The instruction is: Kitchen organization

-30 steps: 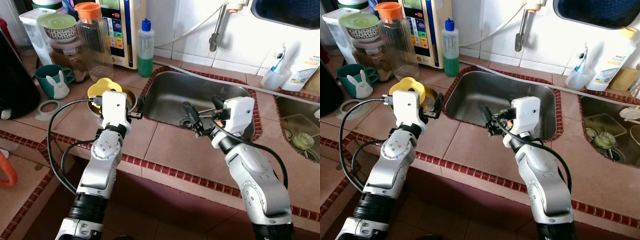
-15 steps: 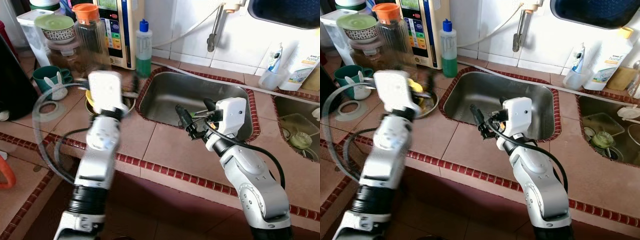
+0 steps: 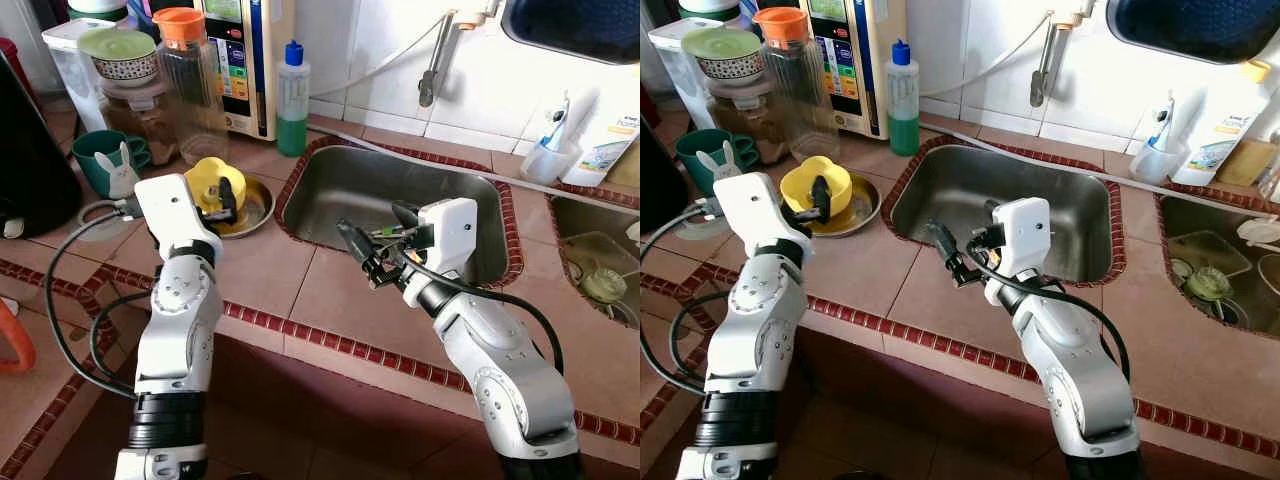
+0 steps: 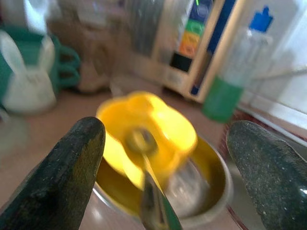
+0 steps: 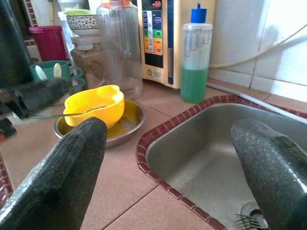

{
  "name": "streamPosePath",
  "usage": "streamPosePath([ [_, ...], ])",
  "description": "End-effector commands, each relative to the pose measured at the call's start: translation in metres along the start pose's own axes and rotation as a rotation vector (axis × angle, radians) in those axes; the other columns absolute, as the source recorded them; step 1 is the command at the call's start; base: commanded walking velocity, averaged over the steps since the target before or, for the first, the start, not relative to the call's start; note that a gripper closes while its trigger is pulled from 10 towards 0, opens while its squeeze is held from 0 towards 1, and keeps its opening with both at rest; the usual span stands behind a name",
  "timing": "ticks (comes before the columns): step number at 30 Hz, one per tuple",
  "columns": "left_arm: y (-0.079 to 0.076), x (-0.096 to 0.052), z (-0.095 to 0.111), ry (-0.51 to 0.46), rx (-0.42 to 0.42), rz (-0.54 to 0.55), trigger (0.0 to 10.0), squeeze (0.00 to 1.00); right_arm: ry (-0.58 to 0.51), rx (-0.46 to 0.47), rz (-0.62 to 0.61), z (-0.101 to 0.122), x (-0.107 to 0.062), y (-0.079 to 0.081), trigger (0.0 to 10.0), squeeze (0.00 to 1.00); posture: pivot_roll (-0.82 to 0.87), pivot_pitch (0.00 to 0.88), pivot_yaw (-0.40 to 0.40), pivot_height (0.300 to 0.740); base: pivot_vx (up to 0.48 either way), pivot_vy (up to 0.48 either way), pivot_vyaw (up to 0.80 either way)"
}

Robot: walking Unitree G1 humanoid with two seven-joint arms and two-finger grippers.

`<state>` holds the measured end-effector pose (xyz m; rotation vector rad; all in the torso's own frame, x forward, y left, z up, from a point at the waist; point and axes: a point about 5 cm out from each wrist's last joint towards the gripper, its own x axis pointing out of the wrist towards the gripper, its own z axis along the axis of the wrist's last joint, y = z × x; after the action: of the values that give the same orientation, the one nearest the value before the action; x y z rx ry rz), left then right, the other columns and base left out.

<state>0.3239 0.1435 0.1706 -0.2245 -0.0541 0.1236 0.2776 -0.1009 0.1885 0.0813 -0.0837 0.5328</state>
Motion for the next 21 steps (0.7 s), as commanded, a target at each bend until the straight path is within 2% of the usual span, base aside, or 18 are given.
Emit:
streamPosePath([
  [1, -0.002, -0.003, -0.004, 0.036, -0.017, -0.023, 10.0, 0.00, -0.005, -0.007, 0.007, 0.003, 0.001, 0.001, 10.0, 1.00, 0.10, 0.019, -0.035, 0.740, 0.000, 0.000, 0.00],
  [5, -0.007, -0.005, -0.010, 0.047, -0.008, -0.077, 10.0, 0.00, -0.004, -0.005, -0.002, 0.003, 0.001, 0.000, 10.0, 1.00, 0.10, 0.022, -0.032, 0.740, 0.000, 0.000, 0.00],
  [10, -0.007, -0.006, -0.017, 0.041, 0.022, -0.116, 10.0, 0.00, -0.007, -0.004, -0.011, 0.003, 0.001, -0.001, 10.0, 1.00, 0.09, 0.023, -0.030, 0.740, 0.000, 0.000, 0.00],
  [11, -0.007, -0.005, -0.017, 0.032, 0.034, -0.126, 1.5, 0.00, -0.007, -0.003, -0.014, 0.003, 0.000, -0.002, 10.0, 1.00, 0.09, 0.025, -0.030, 0.740, 0.000, 0.000, 0.00],
  [13, -0.007, -0.004, -0.018, 0.027, 0.044, -0.140, 0.0, 0.00, -0.007, -0.002, -0.017, 0.003, 0.000, -0.002, 10.0, 1.00, 0.09, 0.024, -0.029, 0.740, 0.000, 0.000, 0.00],
  [18, -0.005, -0.001, -0.023, 0.033, 0.085, -0.163, 0.0, 0.00, -0.008, -0.003, -0.022, 0.003, 0.000, -0.003, 10.0, 1.00, 0.09, 0.025, -0.026, 0.740, 0.000, 0.000, 0.00],
  [19, -0.005, 0.000, -0.024, 0.031, 0.112, -0.171, 8.7, 0.00, -0.008, -0.003, -0.024, 0.004, 0.000, -0.004, 10.0, 1.00, 0.09, 0.026, -0.026, 0.740, 0.000, 0.000, 0.00],
  [20, -0.004, 0.001, -0.025, 0.022, 0.137, -0.179, 10.0, 0.00, -0.009, -0.003, -0.026, 0.004, 0.000, -0.004, 10.0, 1.00, 0.09, 0.027, -0.025, 0.740, 0.000, 0.000, 0.00],
  [21, -0.004, 0.001, -0.025, 0.014, 0.162, -0.191, 10.0, 0.00, -0.010, -0.003, -0.029, 0.004, 0.000, -0.004, 10.0, 1.00, 0.09, 0.026, -0.026, 0.740, 0.000, 0.000, 0.00],
])
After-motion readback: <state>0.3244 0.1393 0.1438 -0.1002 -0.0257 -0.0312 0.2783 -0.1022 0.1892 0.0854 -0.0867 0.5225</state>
